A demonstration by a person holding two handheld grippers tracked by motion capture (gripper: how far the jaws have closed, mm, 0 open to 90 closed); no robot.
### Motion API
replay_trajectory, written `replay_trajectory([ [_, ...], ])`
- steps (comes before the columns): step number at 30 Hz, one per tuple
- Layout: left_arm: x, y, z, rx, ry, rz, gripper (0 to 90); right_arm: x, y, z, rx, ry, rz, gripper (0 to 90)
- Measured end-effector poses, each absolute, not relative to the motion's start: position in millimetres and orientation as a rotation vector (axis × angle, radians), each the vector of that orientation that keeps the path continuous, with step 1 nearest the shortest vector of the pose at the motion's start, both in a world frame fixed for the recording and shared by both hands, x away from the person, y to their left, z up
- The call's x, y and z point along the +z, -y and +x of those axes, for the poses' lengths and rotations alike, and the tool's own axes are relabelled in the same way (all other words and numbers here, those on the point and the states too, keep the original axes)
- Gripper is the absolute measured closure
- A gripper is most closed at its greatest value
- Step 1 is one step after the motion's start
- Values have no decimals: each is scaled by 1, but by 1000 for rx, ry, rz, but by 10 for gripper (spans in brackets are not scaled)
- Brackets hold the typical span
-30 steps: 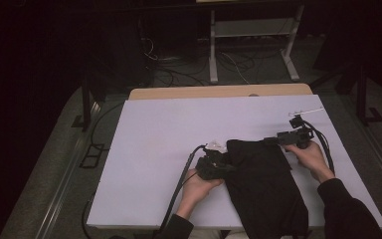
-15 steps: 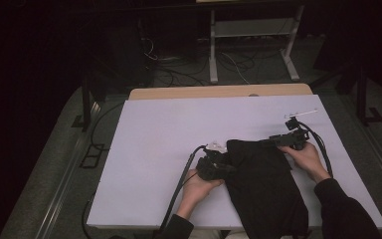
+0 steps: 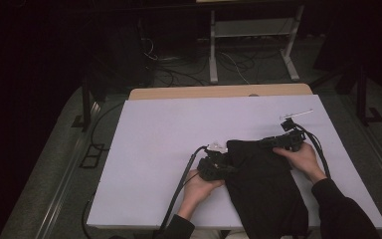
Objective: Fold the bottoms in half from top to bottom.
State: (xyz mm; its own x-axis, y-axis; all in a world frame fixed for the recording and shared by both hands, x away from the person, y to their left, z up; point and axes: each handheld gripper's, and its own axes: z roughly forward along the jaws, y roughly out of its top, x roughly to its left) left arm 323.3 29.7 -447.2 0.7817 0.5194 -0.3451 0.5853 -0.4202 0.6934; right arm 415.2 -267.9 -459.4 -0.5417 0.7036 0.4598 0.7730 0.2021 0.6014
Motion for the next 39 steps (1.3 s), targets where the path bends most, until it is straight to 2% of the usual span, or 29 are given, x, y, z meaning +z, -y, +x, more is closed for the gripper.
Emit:
replay_trajectory([
  [7,-446,-30,322,-89,-817,2104,845,-458,259,413,-1245,2406,-1438,784],
  [9,-446,-30,322,-89,-816,2107,844,-456,258,412,-1243,2416,-1427,810],
  [22,-448,-28,322,-93,-808,2110,810,-443,259,405,-1303,2380,-1416,818],
  [27,-447,-28,322,-85,-810,2103,769,-435,261,401,-1355,2359,-1413,818],
  [33,-445,-30,320,-60,-797,2091,676,-427,264,395,-1405,2319,-1411,819],
  [36,-445,-30,320,-45,-816,2088,600,-423,265,390,-1430,2293,-1405,819],
  [39,-446,-33,321,-84,-818,2072,516,-421,266,383,-1448,2265,-1404,819],
])
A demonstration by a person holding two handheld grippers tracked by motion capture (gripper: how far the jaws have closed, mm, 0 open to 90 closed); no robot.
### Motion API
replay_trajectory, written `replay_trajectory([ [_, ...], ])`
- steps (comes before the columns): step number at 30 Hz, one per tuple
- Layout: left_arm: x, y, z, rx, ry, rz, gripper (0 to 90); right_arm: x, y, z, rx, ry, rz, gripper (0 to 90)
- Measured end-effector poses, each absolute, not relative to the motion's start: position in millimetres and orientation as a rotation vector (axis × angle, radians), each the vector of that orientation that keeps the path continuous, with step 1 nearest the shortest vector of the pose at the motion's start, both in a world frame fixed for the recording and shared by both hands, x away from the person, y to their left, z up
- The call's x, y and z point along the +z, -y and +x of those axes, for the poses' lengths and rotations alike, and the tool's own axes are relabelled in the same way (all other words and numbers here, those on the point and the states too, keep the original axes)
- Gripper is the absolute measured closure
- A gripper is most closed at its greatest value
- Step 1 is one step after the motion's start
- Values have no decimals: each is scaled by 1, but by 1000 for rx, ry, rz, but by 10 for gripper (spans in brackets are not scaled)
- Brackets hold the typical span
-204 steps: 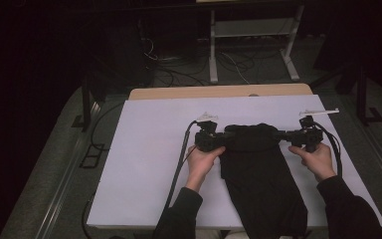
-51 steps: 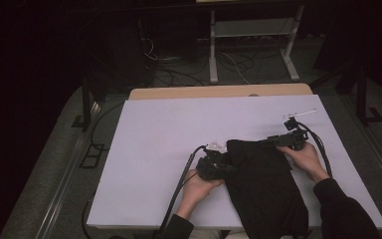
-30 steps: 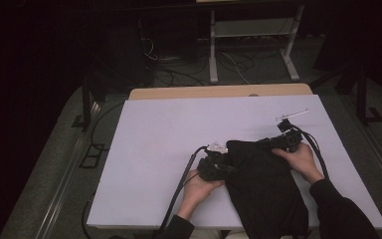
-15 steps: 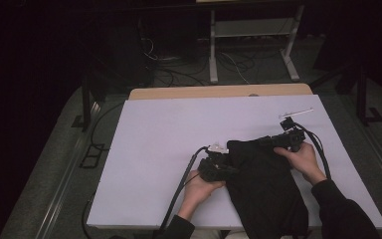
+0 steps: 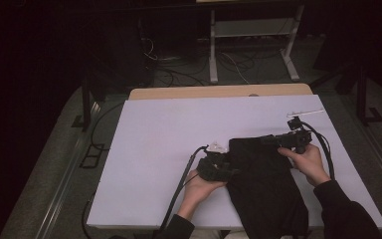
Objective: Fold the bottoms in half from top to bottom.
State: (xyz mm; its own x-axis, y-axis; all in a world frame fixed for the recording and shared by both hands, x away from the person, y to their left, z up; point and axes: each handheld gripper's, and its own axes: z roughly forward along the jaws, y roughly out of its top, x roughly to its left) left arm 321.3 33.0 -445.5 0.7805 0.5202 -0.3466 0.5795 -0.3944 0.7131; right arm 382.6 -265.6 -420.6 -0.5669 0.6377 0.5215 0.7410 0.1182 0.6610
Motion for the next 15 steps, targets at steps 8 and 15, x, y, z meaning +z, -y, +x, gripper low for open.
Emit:
replay_trajectory([
  [8,-436,-42,321,-57,-787,2004,341,-414,266,359,-1475,2233,-1369,819],
  [15,-431,-52,330,-7,-829,1881,178,-413,269,341,-1502,2179,-1355,819],
])
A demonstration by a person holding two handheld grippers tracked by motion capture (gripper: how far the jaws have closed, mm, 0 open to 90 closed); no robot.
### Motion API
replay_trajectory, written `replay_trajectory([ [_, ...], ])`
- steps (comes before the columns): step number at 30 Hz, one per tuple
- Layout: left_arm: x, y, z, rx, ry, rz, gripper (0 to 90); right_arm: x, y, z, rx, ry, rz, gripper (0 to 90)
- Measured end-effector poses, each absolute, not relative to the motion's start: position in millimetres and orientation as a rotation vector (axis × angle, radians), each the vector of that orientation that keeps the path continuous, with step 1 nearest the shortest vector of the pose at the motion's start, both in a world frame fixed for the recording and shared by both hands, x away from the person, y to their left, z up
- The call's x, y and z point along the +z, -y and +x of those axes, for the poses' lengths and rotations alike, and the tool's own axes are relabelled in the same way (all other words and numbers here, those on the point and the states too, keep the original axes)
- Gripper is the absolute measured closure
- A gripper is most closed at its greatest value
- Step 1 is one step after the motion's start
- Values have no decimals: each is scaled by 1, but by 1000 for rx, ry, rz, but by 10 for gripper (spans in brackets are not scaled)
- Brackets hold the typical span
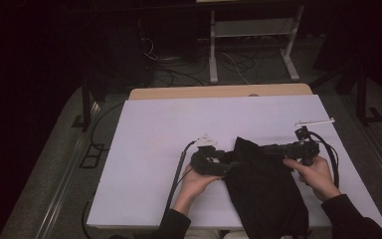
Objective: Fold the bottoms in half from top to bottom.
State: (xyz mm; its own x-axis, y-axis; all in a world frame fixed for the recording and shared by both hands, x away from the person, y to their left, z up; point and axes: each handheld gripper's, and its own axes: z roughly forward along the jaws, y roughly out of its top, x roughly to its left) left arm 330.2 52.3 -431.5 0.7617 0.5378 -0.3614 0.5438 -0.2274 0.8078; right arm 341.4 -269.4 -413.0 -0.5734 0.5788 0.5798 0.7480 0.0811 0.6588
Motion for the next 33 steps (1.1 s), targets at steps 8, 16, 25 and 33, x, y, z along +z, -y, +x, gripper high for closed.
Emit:
replay_trajectory([
  [8,-428,-63,335,67,-872,1848,102,-412,277,326,-1528,2139,-1313,819],
  [16,-430,-66,340,78,-912,1820,102,-413,279,311,-1516,2155,-1274,819],
  [25,-432,-68,343,78,-933,1815,102,-414,279,300,-1511,2145,-1233,819],
  [33,-431,-67,342,77,-932,1818,102,-417,276,289,-1484,2162,-1200,818],
])
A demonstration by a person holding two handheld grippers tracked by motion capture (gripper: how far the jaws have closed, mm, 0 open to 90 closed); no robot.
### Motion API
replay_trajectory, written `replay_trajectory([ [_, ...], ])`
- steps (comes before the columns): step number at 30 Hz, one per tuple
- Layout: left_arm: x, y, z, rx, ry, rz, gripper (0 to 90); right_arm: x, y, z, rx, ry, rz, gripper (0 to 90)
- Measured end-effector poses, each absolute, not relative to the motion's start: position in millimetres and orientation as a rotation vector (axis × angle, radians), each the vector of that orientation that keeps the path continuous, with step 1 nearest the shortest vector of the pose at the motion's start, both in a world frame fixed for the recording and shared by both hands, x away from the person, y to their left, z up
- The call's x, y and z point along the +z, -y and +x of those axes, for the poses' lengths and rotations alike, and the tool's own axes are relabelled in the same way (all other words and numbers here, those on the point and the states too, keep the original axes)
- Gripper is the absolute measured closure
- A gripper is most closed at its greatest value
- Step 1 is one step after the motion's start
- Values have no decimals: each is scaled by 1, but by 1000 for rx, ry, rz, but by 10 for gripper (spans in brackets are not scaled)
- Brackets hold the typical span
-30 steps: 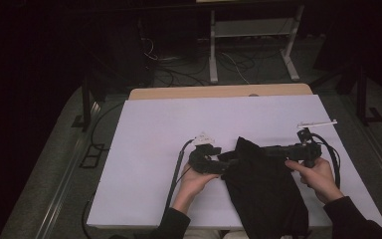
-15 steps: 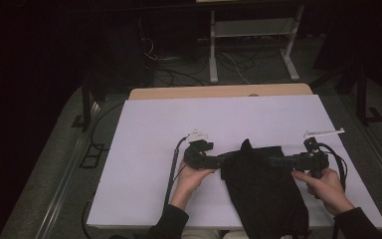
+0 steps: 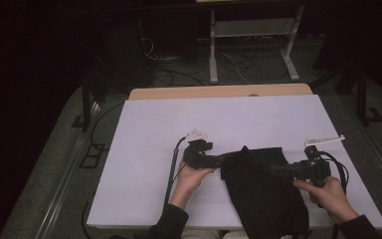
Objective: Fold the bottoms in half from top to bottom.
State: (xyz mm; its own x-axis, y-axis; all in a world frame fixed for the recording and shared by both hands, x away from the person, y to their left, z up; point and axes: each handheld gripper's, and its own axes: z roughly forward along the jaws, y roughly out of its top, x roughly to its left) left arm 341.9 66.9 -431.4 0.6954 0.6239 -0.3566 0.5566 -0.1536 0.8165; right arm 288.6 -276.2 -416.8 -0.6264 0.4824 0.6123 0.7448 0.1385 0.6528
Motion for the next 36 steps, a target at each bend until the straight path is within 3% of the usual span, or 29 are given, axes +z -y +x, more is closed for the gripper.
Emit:
replay_trajectory([
  [36,-433,-58,338,54,-904,1830,110,-441,282,256,-1295,2178,-1068,813],
])
